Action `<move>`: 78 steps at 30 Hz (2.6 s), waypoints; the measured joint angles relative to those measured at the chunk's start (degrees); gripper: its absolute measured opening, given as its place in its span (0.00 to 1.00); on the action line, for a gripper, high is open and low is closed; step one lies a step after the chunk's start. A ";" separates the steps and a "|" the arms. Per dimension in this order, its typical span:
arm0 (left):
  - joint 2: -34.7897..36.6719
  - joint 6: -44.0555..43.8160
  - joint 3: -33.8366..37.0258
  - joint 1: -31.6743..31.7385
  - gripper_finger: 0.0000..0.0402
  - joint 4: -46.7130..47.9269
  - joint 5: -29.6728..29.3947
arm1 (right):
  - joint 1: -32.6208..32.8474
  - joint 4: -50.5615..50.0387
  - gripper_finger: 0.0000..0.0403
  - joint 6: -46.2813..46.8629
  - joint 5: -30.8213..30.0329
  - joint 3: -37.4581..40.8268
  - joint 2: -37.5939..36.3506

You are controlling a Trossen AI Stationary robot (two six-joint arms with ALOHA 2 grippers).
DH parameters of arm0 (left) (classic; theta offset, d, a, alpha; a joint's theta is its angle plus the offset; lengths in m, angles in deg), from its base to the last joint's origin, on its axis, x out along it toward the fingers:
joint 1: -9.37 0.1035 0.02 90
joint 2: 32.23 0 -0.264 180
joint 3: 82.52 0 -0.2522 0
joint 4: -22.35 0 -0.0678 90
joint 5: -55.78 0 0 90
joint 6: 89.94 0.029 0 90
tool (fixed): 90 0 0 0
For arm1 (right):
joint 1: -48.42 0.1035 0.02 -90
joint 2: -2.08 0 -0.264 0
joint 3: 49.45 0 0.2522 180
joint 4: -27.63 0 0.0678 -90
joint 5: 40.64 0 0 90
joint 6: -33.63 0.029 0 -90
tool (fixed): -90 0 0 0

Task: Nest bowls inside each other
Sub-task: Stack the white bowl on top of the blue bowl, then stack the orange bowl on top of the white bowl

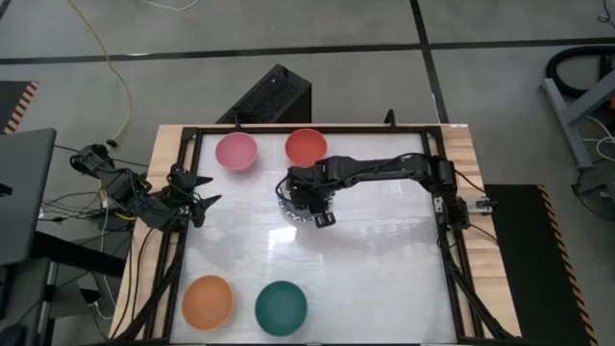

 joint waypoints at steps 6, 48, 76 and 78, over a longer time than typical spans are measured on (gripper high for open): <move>0.00 0.00 0.00 0.01 0.69 0.01 0.00 | 0.00 0.42 0.46 2.05 -1.02 0.00 0.00; -0.01 -0.24 0.00 0.00 0.69 0.02 0.81 | -4.39 -15.88 0.28 40.54 -20.93 -2.46 -0.02; 0.00 -0.23 0.00 0.01 0.69 0.00 0.83 | -7.71 -13.87 0.28 44.98 -27.08 -6.43 0.00; 0.02 -0.28 0.00 0.02 0.69 0.00 0.83 | -9.11 -12.61 0.28 46.64 -27.09 -6.71 0.00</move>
